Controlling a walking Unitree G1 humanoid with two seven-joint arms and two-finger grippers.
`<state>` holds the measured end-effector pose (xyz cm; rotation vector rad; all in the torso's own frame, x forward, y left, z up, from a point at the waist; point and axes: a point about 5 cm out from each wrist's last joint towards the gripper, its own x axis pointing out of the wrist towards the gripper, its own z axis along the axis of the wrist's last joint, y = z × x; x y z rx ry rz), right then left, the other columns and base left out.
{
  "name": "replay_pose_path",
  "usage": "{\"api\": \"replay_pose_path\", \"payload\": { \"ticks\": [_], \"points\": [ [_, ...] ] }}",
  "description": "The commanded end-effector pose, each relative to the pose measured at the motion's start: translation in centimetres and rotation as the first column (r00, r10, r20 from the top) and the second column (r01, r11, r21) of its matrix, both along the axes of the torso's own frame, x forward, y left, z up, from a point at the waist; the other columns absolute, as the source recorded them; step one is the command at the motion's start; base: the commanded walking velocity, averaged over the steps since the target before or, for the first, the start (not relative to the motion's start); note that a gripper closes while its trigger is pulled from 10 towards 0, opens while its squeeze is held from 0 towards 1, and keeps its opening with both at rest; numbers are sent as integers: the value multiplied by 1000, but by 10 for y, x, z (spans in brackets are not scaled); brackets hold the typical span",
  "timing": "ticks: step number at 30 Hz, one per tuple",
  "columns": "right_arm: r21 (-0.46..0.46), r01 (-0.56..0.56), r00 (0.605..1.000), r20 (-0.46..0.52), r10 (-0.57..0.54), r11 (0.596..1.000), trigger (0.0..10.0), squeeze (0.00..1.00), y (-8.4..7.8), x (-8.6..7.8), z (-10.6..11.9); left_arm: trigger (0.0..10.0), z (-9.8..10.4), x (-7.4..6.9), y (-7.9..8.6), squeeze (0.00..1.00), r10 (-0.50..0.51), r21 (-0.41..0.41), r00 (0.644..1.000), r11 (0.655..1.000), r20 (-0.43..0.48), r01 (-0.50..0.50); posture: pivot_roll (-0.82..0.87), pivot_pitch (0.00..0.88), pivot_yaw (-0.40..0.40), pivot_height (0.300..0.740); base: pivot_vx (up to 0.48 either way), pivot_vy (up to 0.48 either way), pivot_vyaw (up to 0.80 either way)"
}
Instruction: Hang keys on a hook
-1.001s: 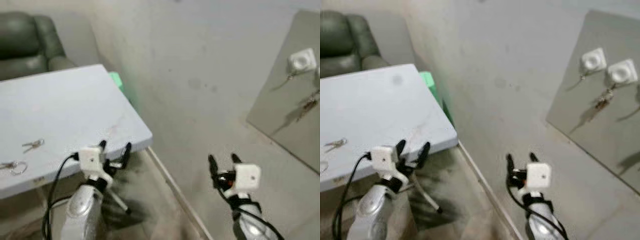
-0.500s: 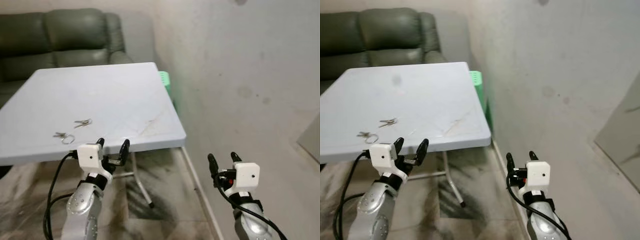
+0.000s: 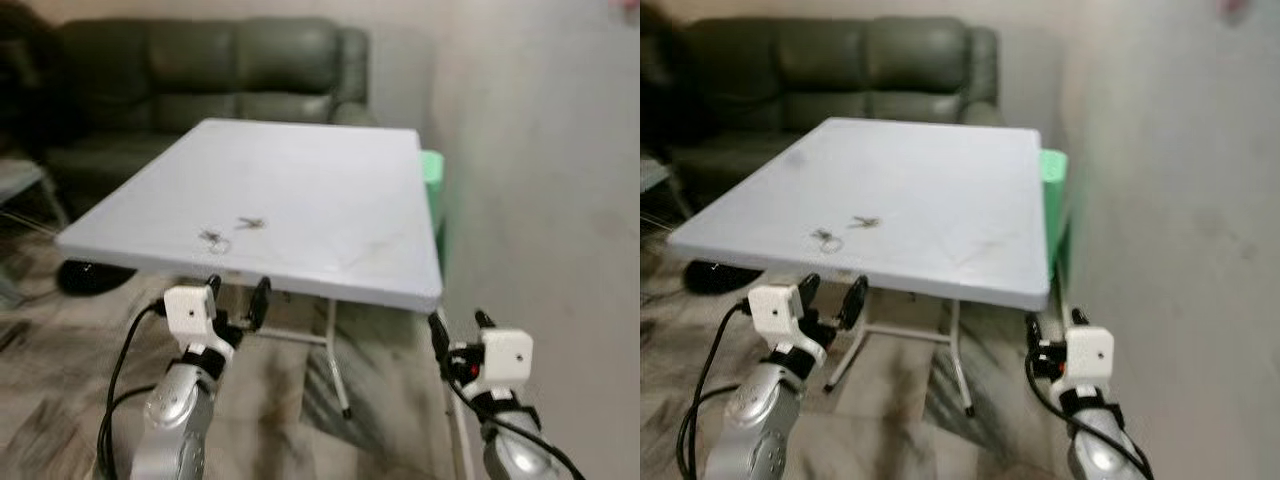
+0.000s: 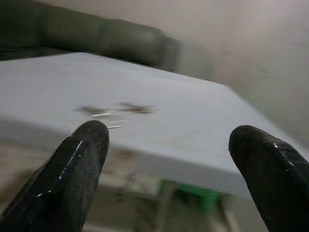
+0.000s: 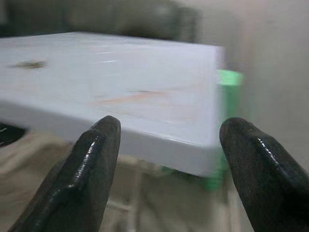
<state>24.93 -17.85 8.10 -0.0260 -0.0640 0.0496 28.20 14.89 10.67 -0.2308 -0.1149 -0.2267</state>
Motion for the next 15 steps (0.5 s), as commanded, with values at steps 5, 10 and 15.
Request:
{"api": "replay_pose_path", "payload": {
  "ticks": [5, 10, 15],
  "points": [
    [70, -2, 1000, 22, 0, 998, 10000, 0, 5, 2, 5, 10000, 0, 1, 3, 0, 14, -2, 1000, 1000, -17, -14, 20, 6, -17, 740, 0, 0, 0],
    [69, -8, 1000, 25, 6, 998, 10000, 0, 5, 2, 5, 10000, -1, 2, 2, 0, 11, -8, 1000, 1000, -26, -11, 20, 6, -17, 740, 0, 54, 0],
    [76, -13, 1000, 24, 11, 997, 10000, 0, 6, 1, 5, 10000, -1, 2, 2, 0, 10, -8, 999, 1000, -31, -11, 20, 7, -20, 740, 0, 325, 0]
  ]
}}
